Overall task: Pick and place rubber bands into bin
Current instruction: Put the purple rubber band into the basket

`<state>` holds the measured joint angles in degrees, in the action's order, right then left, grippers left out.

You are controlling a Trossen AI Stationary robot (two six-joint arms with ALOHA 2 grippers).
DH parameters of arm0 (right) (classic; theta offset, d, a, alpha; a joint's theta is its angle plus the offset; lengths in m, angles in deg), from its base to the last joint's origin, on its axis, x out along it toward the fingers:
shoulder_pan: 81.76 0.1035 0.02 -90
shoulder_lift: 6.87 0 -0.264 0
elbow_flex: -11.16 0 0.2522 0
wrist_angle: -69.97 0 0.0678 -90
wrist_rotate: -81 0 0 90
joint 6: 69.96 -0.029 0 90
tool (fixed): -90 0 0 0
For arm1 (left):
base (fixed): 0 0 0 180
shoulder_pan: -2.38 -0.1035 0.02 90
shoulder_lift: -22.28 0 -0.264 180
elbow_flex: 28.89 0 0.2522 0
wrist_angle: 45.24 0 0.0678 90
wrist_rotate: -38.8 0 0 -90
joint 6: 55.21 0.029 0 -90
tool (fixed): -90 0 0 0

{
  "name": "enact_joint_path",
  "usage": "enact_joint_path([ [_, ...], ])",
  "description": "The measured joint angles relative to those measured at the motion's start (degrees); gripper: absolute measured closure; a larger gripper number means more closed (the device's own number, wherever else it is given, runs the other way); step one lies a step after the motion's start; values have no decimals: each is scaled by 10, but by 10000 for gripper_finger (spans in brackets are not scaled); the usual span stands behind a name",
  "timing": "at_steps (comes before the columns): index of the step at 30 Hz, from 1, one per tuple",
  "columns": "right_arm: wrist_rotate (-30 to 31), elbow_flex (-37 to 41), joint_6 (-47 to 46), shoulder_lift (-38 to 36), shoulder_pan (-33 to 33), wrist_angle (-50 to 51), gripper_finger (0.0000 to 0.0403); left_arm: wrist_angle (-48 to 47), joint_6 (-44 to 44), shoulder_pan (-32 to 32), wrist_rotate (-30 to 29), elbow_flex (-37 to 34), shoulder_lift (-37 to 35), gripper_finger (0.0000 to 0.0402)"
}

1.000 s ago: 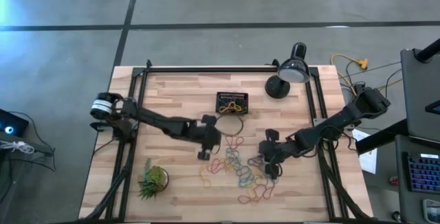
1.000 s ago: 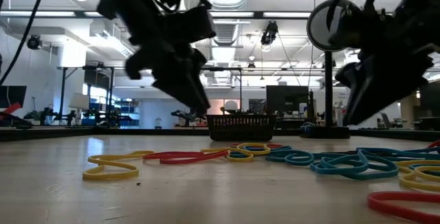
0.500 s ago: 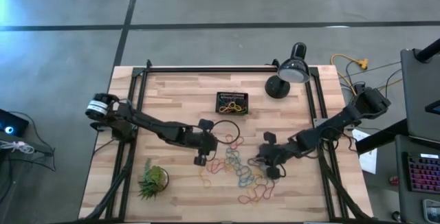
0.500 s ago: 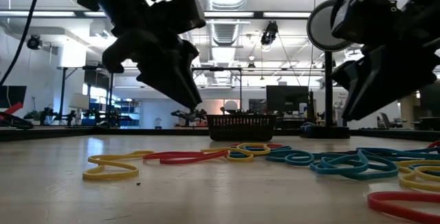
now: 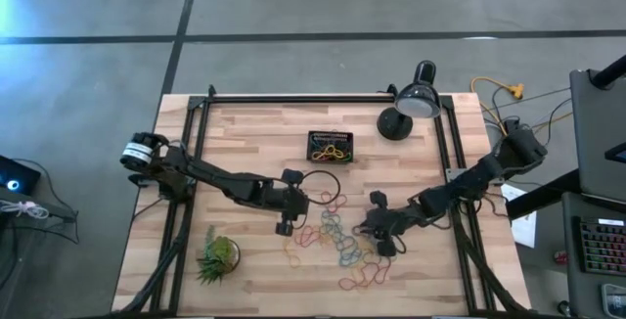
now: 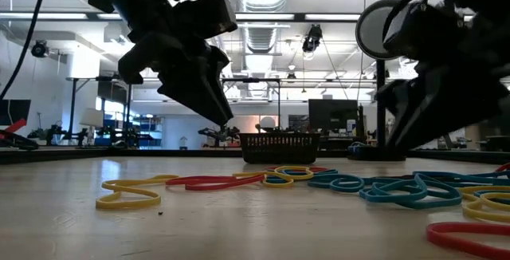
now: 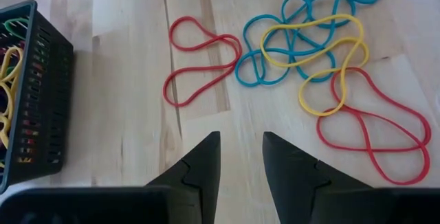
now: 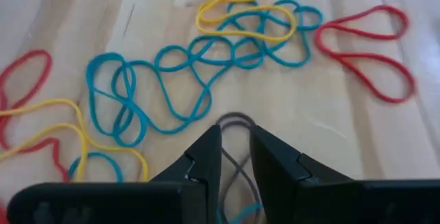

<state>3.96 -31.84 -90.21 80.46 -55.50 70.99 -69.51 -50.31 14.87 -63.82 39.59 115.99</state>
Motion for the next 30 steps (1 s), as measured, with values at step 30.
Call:
enact_joint_path([
  [30,22,-56,82,59,-10,11,394,4,0,0,-16,-8,0,308],
])
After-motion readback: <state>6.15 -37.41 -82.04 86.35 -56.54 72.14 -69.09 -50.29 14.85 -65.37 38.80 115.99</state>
